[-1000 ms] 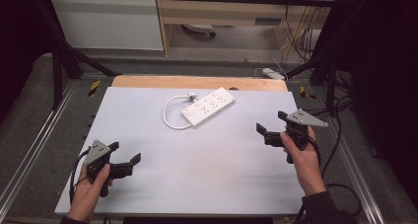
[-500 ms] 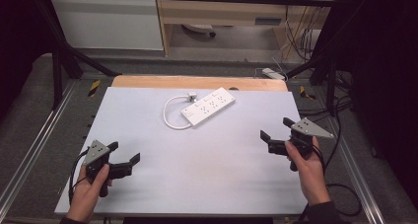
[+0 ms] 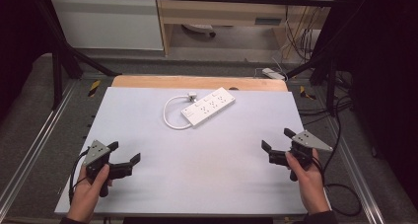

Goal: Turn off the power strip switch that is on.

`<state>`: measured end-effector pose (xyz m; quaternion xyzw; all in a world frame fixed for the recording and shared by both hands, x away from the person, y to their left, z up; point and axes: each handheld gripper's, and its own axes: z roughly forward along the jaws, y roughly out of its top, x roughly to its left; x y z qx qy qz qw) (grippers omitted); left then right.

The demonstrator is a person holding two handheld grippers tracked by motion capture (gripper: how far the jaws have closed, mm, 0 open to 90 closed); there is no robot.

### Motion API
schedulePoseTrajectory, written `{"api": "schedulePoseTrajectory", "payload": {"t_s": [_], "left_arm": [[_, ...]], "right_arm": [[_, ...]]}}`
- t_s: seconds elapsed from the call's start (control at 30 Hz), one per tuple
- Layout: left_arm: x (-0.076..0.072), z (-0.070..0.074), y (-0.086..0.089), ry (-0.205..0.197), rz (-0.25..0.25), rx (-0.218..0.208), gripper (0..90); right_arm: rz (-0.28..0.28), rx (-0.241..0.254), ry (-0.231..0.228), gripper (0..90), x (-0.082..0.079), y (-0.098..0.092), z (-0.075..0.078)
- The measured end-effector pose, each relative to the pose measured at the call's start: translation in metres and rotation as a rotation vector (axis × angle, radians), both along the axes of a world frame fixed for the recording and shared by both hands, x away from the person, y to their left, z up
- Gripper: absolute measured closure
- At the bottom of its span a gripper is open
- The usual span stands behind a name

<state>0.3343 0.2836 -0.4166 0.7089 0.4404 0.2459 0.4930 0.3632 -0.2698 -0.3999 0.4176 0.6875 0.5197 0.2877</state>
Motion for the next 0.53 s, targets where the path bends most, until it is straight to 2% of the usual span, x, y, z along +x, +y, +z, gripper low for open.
{"api": "schedulePoseTrajectory", "payload": {"t_s": [0.2, 0.33, 0.4, 0.53], "left_arm": [[0.001, 0.000, 0.000, -0.010, 0.006, 0.006, 5.4], [0.000, 0.000, -0.001, -0.012, -0.001, 0.012, 5.4], [-0.001, 0.001, -0.001, -0.015, -0.003, 0.017, 5.4], [0.000, -0.001, 0.001, 0.002, 0.012, -0.015, 5.2]], "right_arm": [[0.019, -0.008, 0.033, 3.1, 0.001, 0.005, -0.020], [0.047, -0.001, 0.085, 3.6, 0.002, 0.013, -0.032], [0.075, -0.012, 0.108, 3.6, 0.003, 0.020, -0.036], [0.113, -0.036, 0.154, 3.3, 0.004, 0.033, -0.042]]}}
